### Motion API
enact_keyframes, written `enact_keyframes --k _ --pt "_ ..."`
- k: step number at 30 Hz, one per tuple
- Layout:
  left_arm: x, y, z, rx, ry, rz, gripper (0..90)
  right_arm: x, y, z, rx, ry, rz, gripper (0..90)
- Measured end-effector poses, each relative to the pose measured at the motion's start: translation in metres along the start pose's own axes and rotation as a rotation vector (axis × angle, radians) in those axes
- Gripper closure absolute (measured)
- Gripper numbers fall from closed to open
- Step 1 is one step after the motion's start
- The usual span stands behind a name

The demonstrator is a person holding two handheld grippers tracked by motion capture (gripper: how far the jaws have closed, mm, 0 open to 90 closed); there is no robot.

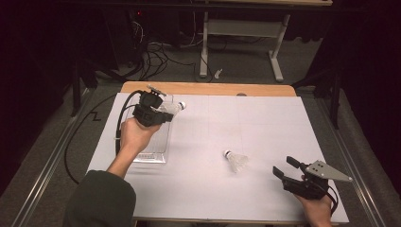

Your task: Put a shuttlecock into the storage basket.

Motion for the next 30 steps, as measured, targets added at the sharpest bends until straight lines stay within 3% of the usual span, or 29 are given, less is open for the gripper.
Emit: enact_keyframes --k 30 --pt "-0.019 0.007 0.024 -0.065 -0.036 -0.045 90.0 0.0 0.0 -0.001 0.004 0.004 -0.001 32.7"
Point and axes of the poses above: each handheld gripper's, and its own axes: x roughly forward along the jaws, y roughly out of its underside, z roughly to its left, the point moved 10 cm from there along x, roughly forward along the jaws, and after that the axes turned 4 degrees about x, right-handed, at the moved point
